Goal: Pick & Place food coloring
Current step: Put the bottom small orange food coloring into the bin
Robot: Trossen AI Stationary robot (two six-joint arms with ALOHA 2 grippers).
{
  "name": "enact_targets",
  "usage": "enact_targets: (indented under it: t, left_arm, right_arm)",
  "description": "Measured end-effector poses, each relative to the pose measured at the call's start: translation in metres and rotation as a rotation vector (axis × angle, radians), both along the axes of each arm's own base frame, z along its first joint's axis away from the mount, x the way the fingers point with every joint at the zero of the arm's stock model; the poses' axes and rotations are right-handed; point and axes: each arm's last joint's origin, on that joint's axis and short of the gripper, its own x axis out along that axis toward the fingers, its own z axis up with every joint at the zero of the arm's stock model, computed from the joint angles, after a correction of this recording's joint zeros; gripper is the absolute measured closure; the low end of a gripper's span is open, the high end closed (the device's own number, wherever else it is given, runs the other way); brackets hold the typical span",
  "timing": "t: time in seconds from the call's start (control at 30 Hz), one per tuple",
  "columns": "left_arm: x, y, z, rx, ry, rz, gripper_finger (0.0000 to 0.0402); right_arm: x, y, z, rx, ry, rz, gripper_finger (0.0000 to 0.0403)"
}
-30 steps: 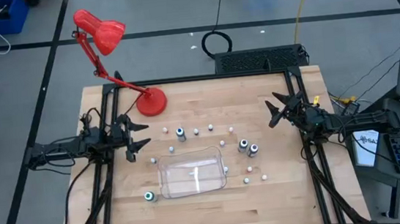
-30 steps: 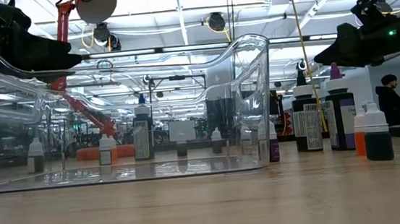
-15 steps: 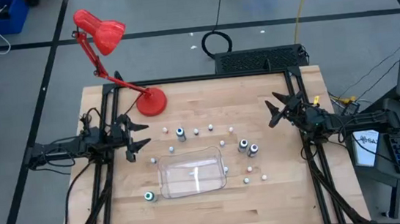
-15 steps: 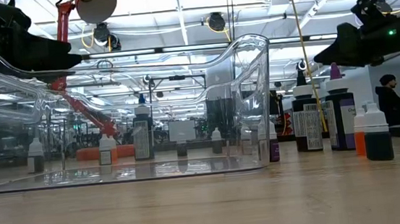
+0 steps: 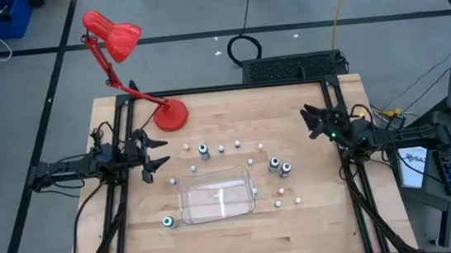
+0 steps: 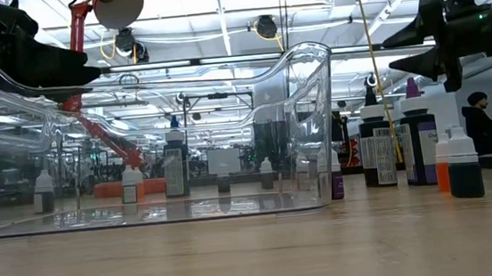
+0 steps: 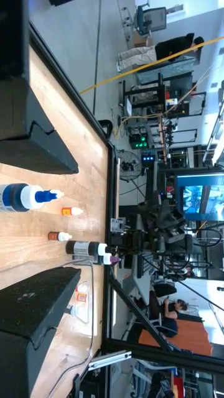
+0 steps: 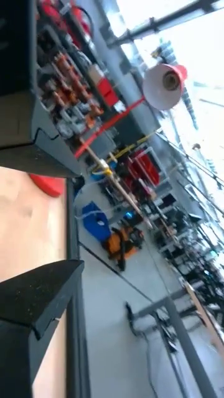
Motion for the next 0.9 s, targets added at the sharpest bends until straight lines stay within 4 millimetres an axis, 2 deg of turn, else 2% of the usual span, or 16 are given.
enact_targets:
  t: [0.1,0.27,0.33,0.43,0.6,0.7,0.83,0.9]
  left_arm:
    - [0.0,0.0,0.0,0.0,0.0,0.0,0.0144]
    - [0.0,0.0,0.0,0.0,0.0,0.0,0.0144]
    - [0.0,0.0,0.0,0.0,0.0,0.0,0.0144]
    - [0.0,0.0,0.0,0.0,0.0,0.0,0.0144]
    - [0.0,0.0,0.0,0.0,-0.001,0.0,0.0144]
    - [0.0,0.0,0.0,0.0,0.001,0.0,0.0144]
    - [0.0,0.0,0.0,0.0,0.0,0.0,0.0144]
    - [0.0,0.0,0.0,0.0,-0.001,0.0,0.0144]
  right_arm:
    - [0.001,0.001,0.0,0.026,-0.031,0.058,0.0188]
    - [0.008,0.013,0.002,-0.011,0.002,0.535,0.0188]
    - [0.009,0.02,0.028,-0.02,-0.036,0.7,0.0188]
    - [0.008,0.029,0.081,-0.07,-0.099,0.778,0.0188]
    - [0.028,0.047,0.15,0.009,0.205,0.848,0.0188]
    - [0.048,0.06,0.178,0.126,0.478,0.81,0.0188]
    - [0.08,0.084,0.186,0.365,0.859,0.74,0.0188]
    - [0.089,0.097,0.185,0.498,1.021,0.69,0.0188]
